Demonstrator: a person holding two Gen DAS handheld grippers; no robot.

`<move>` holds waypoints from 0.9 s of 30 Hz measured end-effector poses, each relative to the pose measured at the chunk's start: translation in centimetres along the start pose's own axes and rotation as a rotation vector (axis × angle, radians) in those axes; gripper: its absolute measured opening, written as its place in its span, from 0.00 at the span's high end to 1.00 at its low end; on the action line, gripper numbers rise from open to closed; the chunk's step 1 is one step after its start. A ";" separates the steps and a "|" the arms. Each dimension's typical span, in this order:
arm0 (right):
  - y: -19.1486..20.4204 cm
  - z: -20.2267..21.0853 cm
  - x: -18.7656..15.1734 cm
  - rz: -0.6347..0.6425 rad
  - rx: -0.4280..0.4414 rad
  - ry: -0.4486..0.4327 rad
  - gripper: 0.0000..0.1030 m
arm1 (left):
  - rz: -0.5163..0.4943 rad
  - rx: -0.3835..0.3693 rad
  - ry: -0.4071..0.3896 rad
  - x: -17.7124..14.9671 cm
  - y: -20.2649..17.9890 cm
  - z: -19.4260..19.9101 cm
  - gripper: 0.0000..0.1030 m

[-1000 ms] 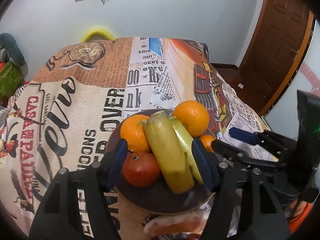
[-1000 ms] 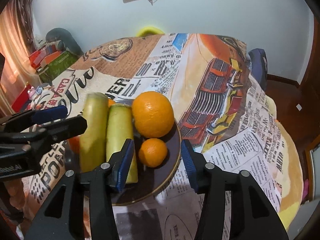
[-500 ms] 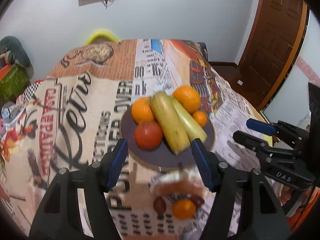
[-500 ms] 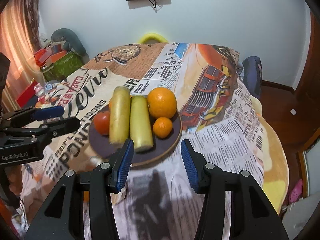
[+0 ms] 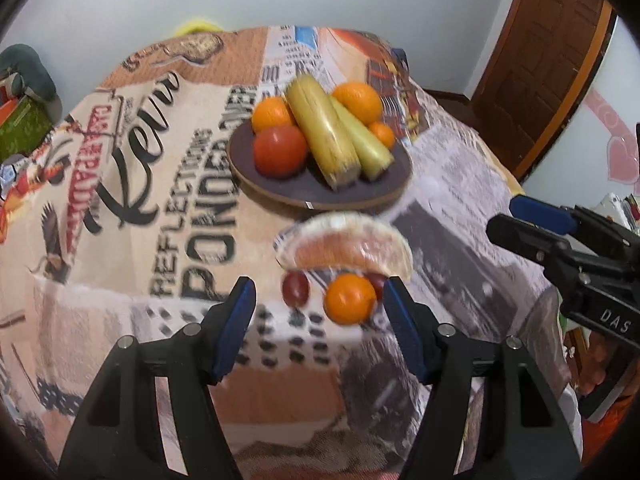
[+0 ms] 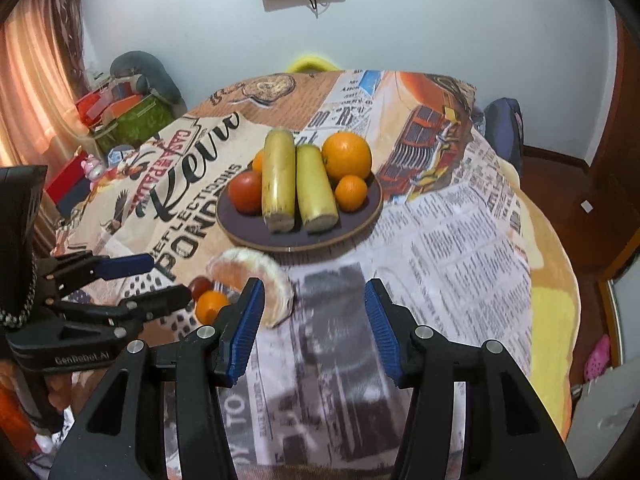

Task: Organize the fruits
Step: 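Grasp the mandarin with the left tool while the right tool grasps the wrapped pomelo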

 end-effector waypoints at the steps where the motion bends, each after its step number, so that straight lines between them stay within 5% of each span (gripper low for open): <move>1: 0.0 0.0 -0.3 0.001 -0.004 0.004 0.53 | 0.000 -0.007 0.007 -0.3 -0.2 -0.2 0.36; 7: -0.2 -0.2 -1.5 0.009 -0.024 0.028 0.53 | -0.017 -0.040 0.056 -1.3 -1.5 -2.2 0.54; 14: 0.1 -1.1 -1.9 0.016 -0.014 0.050 0.53 | 0.000 -0.025 0.056 -1.1 -1.0 -3.4 0.55; 16: 0.4 -1.4 -1.7 0.021 -0.009 0.053 0.53 | 0.006 -0.034 0.055 -0.9 -0.8 -3.6 0.67; 27: 2.4 -2.8 -1.2 0.072 0.025 0.077 0.53 | -0.004 -0.050 -0.001 -0.1 0.7 -1.0 0.68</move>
Point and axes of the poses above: each gripper's, at about its wrist camera, not at the fingertips, and z roughly against the way its jaws point, y to its left, x to its top, the point moved 5 cm from there along -z, roughly the way its jaws point, and after that the axes turned 11 degrees about -x, right-handed, at the moved point
